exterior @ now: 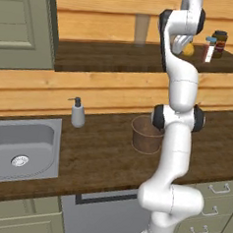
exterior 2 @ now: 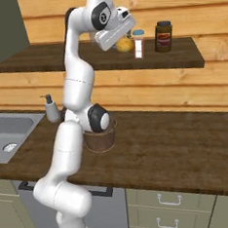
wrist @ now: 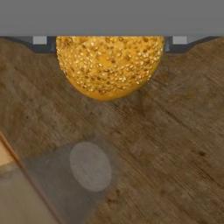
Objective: Open the cabinet, pick up the bread from the cabinet and place it in the basket. Then move the basket to the dining counter.
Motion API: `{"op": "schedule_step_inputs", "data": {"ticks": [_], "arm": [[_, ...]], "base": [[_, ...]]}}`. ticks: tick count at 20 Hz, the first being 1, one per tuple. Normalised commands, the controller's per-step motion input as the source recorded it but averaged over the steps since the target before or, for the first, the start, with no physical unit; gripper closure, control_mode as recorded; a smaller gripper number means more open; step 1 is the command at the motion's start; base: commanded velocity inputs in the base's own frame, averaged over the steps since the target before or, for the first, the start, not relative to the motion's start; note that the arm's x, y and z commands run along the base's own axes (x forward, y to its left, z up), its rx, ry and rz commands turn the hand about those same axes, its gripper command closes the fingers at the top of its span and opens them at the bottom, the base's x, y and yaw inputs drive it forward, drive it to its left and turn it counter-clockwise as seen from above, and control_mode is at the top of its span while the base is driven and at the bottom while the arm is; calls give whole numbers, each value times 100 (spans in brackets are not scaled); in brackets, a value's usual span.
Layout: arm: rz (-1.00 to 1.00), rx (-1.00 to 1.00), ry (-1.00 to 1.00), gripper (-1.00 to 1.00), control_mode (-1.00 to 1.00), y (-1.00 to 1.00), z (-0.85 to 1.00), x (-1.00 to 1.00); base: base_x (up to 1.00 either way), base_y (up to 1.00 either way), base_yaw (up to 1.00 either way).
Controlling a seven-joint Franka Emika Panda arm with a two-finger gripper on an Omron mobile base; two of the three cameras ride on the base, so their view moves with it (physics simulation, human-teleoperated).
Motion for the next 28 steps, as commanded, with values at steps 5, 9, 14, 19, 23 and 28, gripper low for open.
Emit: {"op": "schedule_step_inputs", "data": {"ticks": [5, 9, 14, 19, 23, 28], "arm": [[0, 16, 23, 100, -100, 8, 40, -32], [0, 7, 17, 100, -100, 9, 42, -45], [0, -1, 14, 100, -100, 36, 26, -44], [0, -4, 19, 100, -100, 43, 0, -49], [0, -1, 9, 100, -100, 20, 0, -86], [0, 0, -1, 100, -100, 9, -2, -94]], "base": [[0, 0, 0], [0, 0, 0], [0, 0, 0], [0, 0, 0], [0, 0, 0], [0, 0, 0]]}}
